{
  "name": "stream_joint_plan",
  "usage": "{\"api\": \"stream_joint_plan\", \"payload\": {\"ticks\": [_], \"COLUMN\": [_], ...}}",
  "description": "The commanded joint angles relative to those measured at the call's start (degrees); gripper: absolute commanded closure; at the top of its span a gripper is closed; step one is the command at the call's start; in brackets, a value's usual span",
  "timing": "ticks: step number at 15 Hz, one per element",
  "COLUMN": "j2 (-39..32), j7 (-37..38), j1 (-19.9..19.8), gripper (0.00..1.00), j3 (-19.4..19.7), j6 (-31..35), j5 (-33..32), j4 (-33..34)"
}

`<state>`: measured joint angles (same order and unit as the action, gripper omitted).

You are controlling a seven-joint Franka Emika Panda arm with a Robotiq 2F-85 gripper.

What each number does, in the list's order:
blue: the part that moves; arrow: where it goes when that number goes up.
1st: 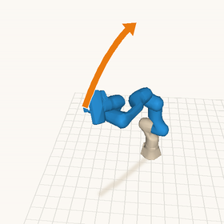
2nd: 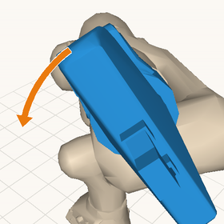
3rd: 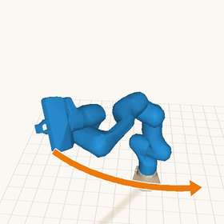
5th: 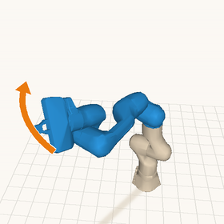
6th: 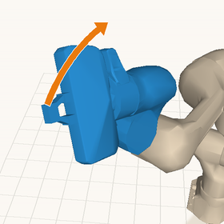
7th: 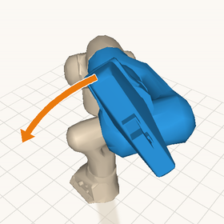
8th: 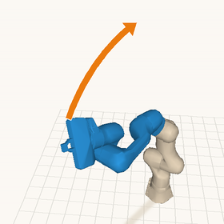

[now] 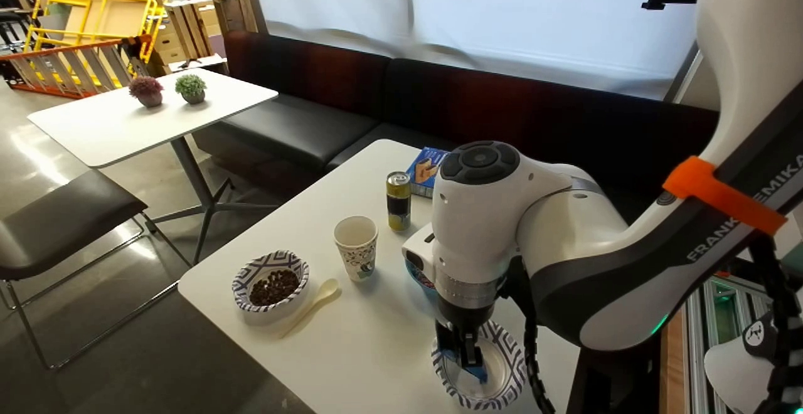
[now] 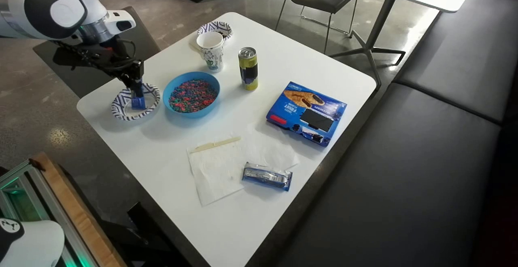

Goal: Put the chocolate bar on the paper plate

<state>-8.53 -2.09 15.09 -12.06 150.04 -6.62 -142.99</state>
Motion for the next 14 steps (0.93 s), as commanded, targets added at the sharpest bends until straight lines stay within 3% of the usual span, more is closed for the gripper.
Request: {"api": "stream_joint_plan", "payload": {"ticks": [1, 14], "j2": [2.1, 5.0], "j7": [-0.6, -0.3], "j1": [-0.9, -1.4], "gripper": [0.68, 0.73], "j3": [-0.8, -0.7], "j6": [2.2, -1.5], "j5": [2.1, 3.7], "j4": [-3.2, -5.5]}}
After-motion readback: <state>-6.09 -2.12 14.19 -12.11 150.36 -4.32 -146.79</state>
